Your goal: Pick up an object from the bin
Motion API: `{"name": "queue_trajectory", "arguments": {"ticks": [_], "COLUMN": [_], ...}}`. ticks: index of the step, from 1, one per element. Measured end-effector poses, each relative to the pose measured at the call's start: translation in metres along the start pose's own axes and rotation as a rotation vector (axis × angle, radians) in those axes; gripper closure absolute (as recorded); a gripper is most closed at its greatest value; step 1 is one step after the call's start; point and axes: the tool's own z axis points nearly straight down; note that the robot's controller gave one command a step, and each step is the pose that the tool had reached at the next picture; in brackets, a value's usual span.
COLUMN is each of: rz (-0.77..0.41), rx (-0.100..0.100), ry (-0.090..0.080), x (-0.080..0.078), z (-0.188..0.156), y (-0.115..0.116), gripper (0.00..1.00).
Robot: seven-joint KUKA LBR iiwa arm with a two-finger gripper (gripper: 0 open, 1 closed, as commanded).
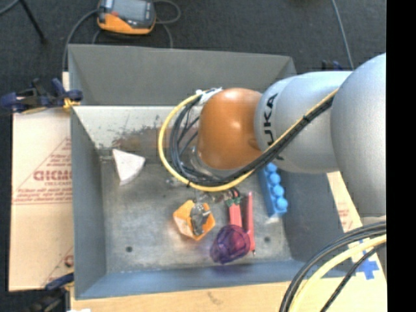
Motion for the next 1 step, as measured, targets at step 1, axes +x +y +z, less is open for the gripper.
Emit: {"name": "queue_trajectory", "arguments": {"ticks": [1], "rz": [-0.189], "rx": [-0.018], "ry": [0.02], "x": [-0.0294], "z": [0.0235], "y": [-0.0059], "gripper": [1.0]}}
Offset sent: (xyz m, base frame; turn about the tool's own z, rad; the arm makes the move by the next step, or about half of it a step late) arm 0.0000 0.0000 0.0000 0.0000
